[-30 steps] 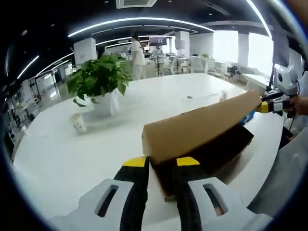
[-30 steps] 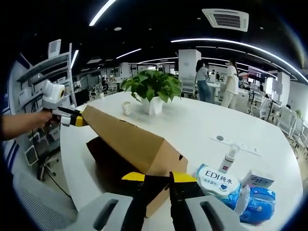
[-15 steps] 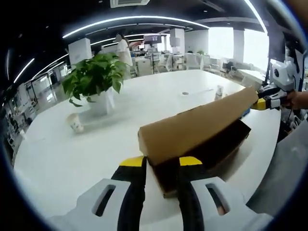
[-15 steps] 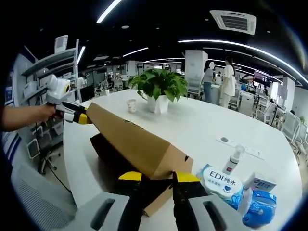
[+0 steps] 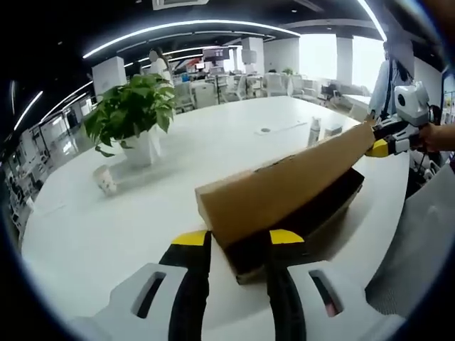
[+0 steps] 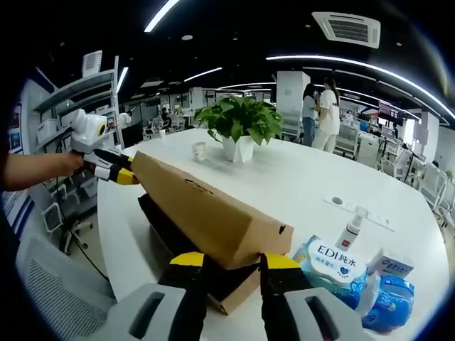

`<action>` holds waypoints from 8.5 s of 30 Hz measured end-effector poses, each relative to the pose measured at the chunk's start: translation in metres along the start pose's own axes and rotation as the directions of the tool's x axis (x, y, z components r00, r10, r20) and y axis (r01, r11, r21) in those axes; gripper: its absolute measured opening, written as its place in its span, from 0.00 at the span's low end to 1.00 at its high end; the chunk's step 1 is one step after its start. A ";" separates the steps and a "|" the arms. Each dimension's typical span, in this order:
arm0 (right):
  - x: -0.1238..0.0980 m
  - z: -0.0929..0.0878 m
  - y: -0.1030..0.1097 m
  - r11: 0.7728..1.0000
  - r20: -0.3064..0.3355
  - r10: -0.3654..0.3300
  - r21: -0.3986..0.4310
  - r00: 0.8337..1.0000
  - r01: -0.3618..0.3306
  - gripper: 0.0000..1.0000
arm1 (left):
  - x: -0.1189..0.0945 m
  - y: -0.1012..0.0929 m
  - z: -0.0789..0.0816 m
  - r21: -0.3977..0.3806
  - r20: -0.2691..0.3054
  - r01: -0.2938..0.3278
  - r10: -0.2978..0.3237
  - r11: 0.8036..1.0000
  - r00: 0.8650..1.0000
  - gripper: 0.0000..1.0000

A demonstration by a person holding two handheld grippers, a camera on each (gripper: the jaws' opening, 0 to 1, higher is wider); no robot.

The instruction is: Operate the shoe box by opening the lid, removing the specified soft item, and placing it in the target area until the item is outside and the box remains undamaged.

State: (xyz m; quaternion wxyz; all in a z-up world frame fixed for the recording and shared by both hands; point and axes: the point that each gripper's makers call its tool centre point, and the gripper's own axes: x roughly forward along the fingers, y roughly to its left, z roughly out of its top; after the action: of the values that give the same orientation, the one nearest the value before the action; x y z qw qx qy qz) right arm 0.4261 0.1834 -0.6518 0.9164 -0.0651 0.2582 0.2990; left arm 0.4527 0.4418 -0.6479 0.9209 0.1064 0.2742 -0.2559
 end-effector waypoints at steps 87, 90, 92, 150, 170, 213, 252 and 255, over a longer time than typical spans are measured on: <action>0.019 -0.053 0.014 0.987 -0.127 0.008 -0.157 0.992 -0.028 0.40 | 0.019 -0.015 -0.062 0.086 -0.186 0.033 -0.017 0.996 0.982 0.38; 0.018 -0.052 0.014 0.987 -0.126 0.013 -0.158 0.992 -0.033 0.41 | 0.016 -0.013 -0.058 0.085 -0.180 0.032 -0.016 0.996 0.984 0.38; 0.017 -0.050 0.015 0.988 -0.122 0.021 -0.152 0.992 -0.040 0.42 | 0.015 -0.013 -0.057 0.084 -0.175 0.034 -0.018 0.996 0.984 0.38; 0.030 -0.057 0.013 0.993 -0.113 -0.018 -0.114 0.993 0.005 0.37 | 0.024 -0.018 -0.060 0.013 -0.139 0.016 -0.014 1.000 0.990 0.37; 0.035 -0.054 0.008 0.993 -0.118 -0.020 -0.118 0.993 0.006 0.37 | 0.030 -0.013 -0.056 0.014 -0.146 0.019 -0.017 1.000 0.989 0.37; 0.082 -0.028 -0.031 0.994 -0.154 -0.035 -0.107 0.987 0.019 0.37 | 0.078 0.021 -0.027 -0.001 -0.189 0.019 -0.019 1.000 0.982 0.37; 0.091 -0.024 -0.045 0.993 -0.172 -0.046 -0.112 0.984 0.027 0.38 | 0.093 0.025 -0.018 -0.009 -0.190 0.025 -0.026 1.000 0.982 0.37; 0.091 -0.024 -0.046 0.993 -0.174 -0.050 -0.115 0.983 0.031 0.38 | 0.092 0.025 -0.019 -0.010 -0.193 0.022 -0.024 1.000 0.981 0.37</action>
State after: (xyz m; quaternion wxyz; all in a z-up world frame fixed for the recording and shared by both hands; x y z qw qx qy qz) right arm 0.5047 0.1866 -0.7207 0.8906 -0.1477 0.3201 0.2873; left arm 0.5233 0.4309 -0.7132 0.8873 0.1239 0.3644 -0.2540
